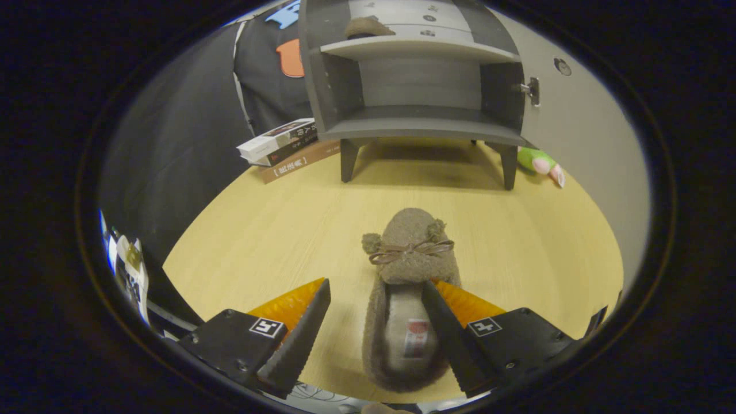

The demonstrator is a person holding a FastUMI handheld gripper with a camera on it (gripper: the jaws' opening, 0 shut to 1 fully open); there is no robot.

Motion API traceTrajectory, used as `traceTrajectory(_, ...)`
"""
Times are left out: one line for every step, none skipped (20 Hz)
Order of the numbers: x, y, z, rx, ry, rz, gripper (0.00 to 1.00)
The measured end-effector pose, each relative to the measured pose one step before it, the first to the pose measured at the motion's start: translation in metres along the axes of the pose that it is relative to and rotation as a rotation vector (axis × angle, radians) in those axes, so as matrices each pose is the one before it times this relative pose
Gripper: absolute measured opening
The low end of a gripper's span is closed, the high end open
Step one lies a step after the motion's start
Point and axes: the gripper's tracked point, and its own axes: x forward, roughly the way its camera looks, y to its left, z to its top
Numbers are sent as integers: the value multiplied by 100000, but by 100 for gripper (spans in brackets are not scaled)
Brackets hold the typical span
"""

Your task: Open the shoe cabinet door, grab the shoes and put them into the shoe cabinet, then close the shoe cabinet door.

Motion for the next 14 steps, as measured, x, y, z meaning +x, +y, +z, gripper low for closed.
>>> traceTrajectory(729, 271, 302, -1710, -157, 429, 100)
traceTrajectory(826, 260, -46, -825, 1681, 173, 100)
traceTrajectory(849, 239, -28, 1081, 1685, 908, 100)
traceTrajectory(793, -236, 419, 1127, 1113, -743, 100)
traceTrajectory(682, -654, 568, 1486, -22, -1405, 100)
traceTrajectory(495, -353, 687, 1688, -194, -660, 100)
traceTrajectory(499, -504, 674, 808, -170, -925, 100)
traceTrajectory(516, -503, 369, 414, 790, -383, 100)
traceTrajectory(447, -486, 186, 512, 920, -743, 100)
traceTrajectory(312, -331, 255, 1024, 671, -401, 97)
traceTrajectory(208, -317, 103, 1195, 464, -609, 92)
traceTrajectory(24, -578, 28, 720, 240, -2582, 79)
traceTrajectory(129, -775, 12, 824, -156, -3302, 67)
traceTrajectory(-39, 365, 64, 1733, 132, 3096, 54)
